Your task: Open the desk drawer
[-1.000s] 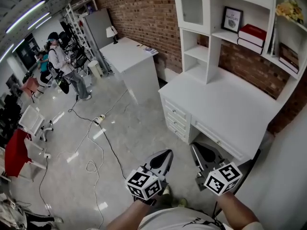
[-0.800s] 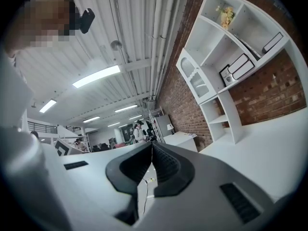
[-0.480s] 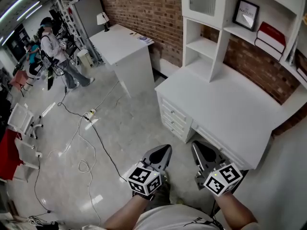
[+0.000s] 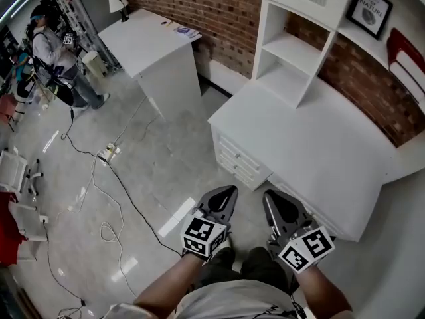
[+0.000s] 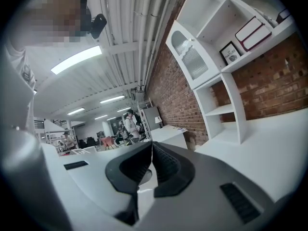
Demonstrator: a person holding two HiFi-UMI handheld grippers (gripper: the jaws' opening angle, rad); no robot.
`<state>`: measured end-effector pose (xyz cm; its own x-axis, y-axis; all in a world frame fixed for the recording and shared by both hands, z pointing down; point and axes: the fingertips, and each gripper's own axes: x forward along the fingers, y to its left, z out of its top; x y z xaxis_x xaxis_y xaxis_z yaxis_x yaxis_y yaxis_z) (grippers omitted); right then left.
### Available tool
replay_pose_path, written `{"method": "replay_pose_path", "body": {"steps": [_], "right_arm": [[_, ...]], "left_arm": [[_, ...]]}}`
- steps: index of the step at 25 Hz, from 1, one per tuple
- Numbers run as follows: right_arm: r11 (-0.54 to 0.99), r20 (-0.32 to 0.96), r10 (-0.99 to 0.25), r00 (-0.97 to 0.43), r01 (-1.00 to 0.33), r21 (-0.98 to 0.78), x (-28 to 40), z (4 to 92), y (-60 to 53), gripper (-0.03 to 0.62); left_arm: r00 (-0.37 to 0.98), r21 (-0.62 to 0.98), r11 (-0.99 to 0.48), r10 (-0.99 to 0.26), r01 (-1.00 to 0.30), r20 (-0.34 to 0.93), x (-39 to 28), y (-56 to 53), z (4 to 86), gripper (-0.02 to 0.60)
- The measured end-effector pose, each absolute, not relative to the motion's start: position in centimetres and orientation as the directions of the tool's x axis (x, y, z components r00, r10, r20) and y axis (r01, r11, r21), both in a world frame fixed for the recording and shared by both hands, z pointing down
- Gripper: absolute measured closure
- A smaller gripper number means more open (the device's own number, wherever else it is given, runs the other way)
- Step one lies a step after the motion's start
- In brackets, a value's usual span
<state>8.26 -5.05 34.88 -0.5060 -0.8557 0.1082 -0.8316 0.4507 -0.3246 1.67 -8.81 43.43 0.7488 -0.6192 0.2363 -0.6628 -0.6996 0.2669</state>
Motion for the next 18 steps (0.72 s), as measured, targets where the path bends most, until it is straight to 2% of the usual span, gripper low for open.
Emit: {"method": "replay_pose_path", "body": {"steps": [7,18], "right_arm": [[0.435,0.154,-0.851,-0.501,-0.840,-0.324,8.9,39.9,-12.3,0.576],[0.536,0.210,-0.768,-0.605,-0.787,-0.306,11.7,47.9,-24.4,0.576]], "left_arm": [[0.719,0.220,-0.693,-0.606,-0.687,0.340,3.5,-17.6,52.7,0.565],[0.608,0.179,-0.642,-0.547,-0.746,0.575,6.8,-28.2,71.2,0.502]]}}
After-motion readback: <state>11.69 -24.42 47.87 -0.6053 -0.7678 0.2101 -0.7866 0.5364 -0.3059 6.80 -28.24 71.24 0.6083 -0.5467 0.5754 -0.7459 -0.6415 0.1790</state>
